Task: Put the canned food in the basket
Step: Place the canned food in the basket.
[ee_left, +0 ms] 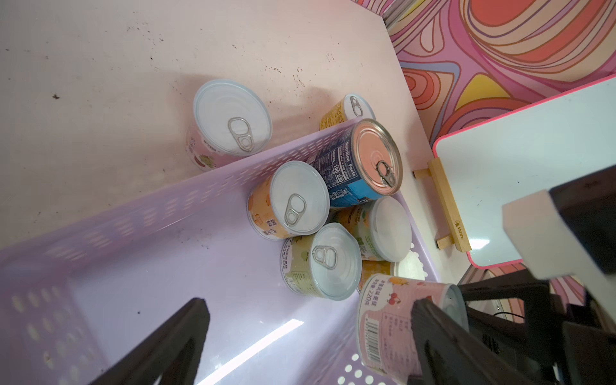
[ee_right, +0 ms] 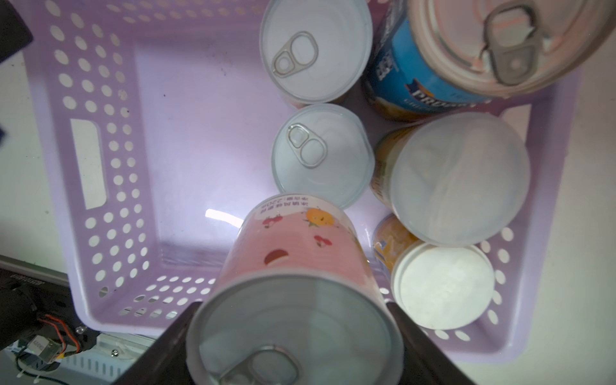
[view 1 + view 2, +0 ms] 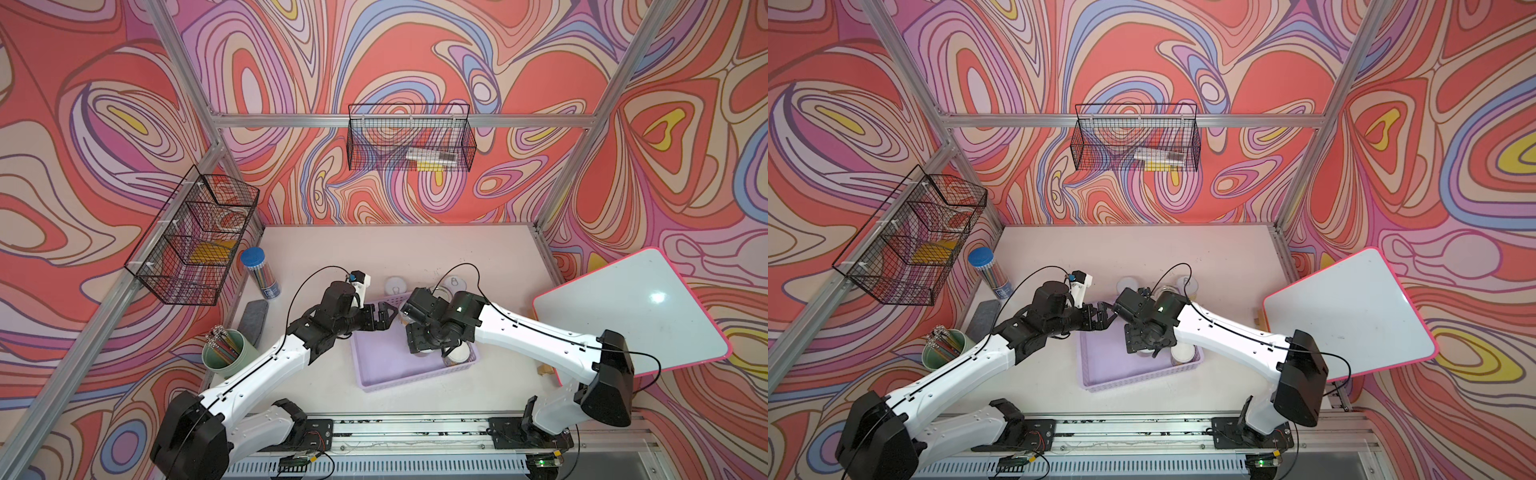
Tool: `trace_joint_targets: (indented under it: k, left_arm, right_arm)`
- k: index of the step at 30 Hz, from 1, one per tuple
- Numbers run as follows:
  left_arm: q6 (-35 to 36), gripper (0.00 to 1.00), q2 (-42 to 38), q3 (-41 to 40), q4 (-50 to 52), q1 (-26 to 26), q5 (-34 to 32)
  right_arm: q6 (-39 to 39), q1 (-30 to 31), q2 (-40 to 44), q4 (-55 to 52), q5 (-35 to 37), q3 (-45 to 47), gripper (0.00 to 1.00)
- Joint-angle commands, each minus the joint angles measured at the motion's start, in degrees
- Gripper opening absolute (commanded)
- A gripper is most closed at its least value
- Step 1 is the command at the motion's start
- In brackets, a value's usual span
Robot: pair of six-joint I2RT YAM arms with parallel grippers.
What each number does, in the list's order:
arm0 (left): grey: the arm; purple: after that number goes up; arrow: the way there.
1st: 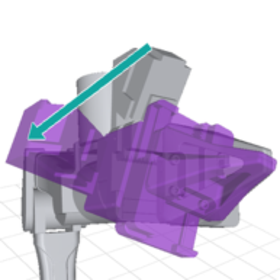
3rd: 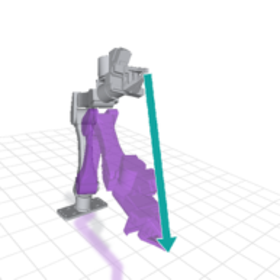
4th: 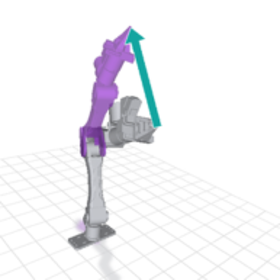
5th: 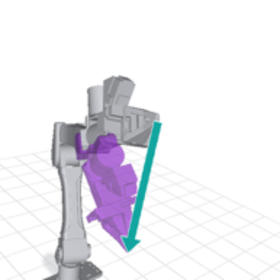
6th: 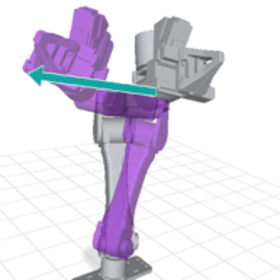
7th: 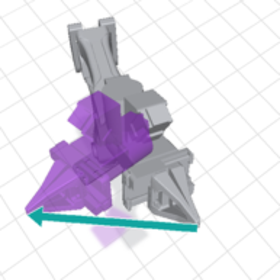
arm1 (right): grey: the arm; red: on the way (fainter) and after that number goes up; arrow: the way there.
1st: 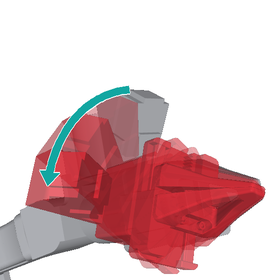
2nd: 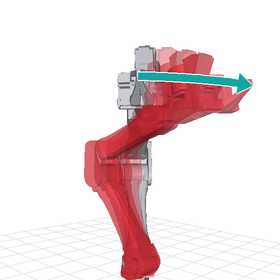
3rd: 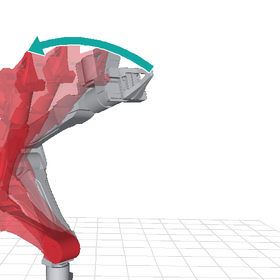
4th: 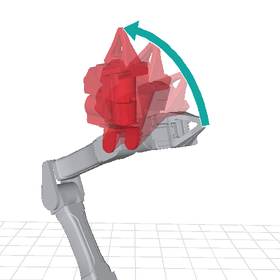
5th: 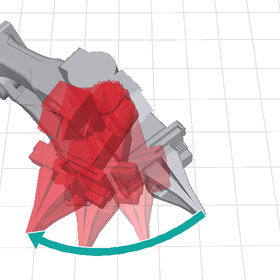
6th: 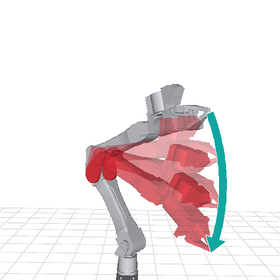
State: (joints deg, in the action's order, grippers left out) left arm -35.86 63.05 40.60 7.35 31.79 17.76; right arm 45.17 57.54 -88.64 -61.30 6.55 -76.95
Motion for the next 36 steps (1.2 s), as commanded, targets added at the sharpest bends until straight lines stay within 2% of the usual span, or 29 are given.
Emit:
trace_joint_targets:
  k: [1,7,19,29,36]
  left_arm:
    - [-0.39,0.99,-1.97,-1.03,-0.31,-0.94,0.57]
    - [-0.87,0.99,-3.42,-2.34,-0.07,-2.22,1.27]
    - [-0.61,0.99,-1.91,-2.46,0.2,-2.4,0.26]
    - [0.78,0.99,-1.36,-3.18,1.08,-1.91,0.59]
    - [-0.13,0.99,-1.71,-5.86,0.2,2.44,-1.36]
  right_arm:
    - [0.87,0.56,-0.8,5.09,-2.85,-1.55,0.35]
    - [0.87,0.65,-2.45,8.44,-5.31,0.76,0.35]
    - [1.35,0.73,-3.67,8.04,-5.91,4.71,0.34]
    - [2.96,0.74,-4.07,3.17,1.36,5.98,0.33]
    - [3.83,0.73,-5.05,2.5,3.77,6.59,0.36]
